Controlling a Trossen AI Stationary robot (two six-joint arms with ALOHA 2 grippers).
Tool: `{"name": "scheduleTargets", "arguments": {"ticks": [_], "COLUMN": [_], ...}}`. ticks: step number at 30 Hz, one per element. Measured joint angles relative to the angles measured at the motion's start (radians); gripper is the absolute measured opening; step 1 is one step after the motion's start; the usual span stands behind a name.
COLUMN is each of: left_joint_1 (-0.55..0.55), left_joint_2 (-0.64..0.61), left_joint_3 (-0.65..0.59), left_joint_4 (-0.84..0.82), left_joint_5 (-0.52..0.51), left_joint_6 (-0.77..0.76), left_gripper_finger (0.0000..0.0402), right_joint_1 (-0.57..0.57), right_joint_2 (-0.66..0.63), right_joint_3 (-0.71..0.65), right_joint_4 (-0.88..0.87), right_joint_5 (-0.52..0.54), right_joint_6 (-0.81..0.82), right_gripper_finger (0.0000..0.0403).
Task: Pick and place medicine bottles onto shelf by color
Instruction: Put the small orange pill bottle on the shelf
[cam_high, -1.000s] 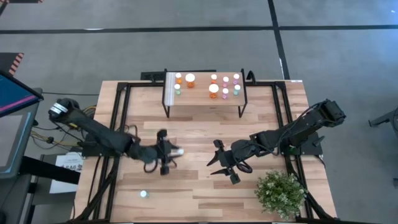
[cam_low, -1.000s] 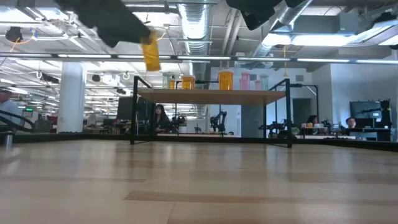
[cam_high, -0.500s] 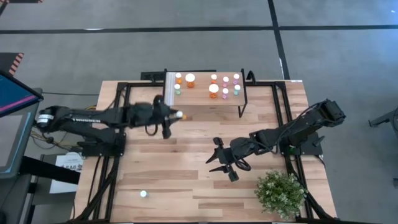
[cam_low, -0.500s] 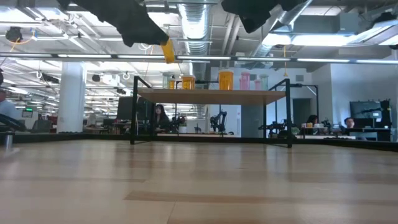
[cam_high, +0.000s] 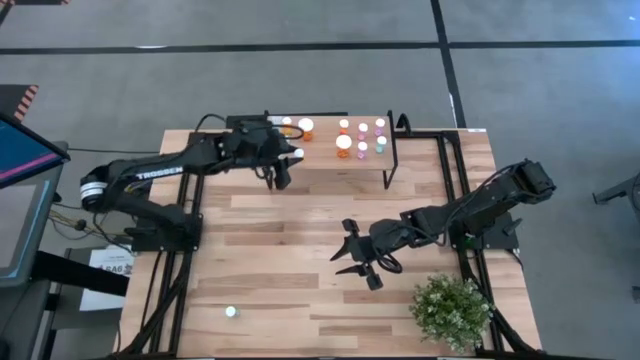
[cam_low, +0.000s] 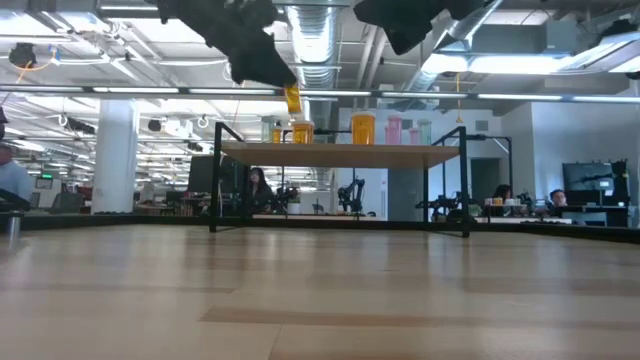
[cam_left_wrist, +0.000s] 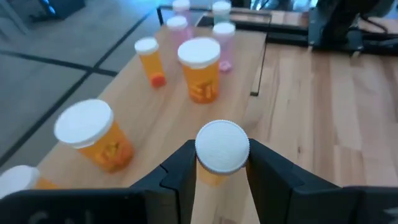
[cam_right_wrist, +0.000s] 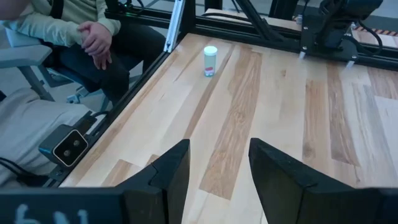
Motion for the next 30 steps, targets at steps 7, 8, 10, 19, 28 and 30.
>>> {"name": "scheduleTargets", "arguments": {"ticks": [7, 8, 10, 19, 28, 30], "left_joint_1": [0.052, 0.06, 0.077, 0.122, 0.123, 0.123], "left_joint_2": [0.095, 0.105, 0.113, 0.116, 0.122, 0.122], "left_joint_3": [0.009, 0.009, 0.009, 0.009, 0.009, 0.009], "left_joint_4": [0.034, 0.037, 0.031, 0.035, 0.032, 0.033], "left_joint_5": [0.013, 0.013, 0.012, 0.014, 0.032, 0.04], "left_joint_6": [-0.001, -0.002, -0.007, -0.008, -0.001, -0.001], "left_gripper_finger": [0.0108, 0.0108, 0.0108, 0.0108, 0.0108, 0.0108], "right_joint_1": [0.003, 0.003, 0.003, -0.002, -0.002, -0.002], "right_joint_2": [0.0, 0.0, 0.0, 0.0, 0.0, 0.0], "right_joint_3": [0.0, 0.0, 0.0, 0.0, 0.0, 0.0], "right_joint_4": [-0.004, -0.004, -0.004, -0.004, -0.004, -0.003], "right_joint_5": [0.0, 0.0, 0.0, 0.0, 0.0, 0.0], "right_joint_6": [0.005, 0.005, 0.006, 0.006, 0.006, 0.006], "right_gripper_finger": [0.0187, 0.0186, 0.0185, 0.0184, 0.0185, 0.0184]}}
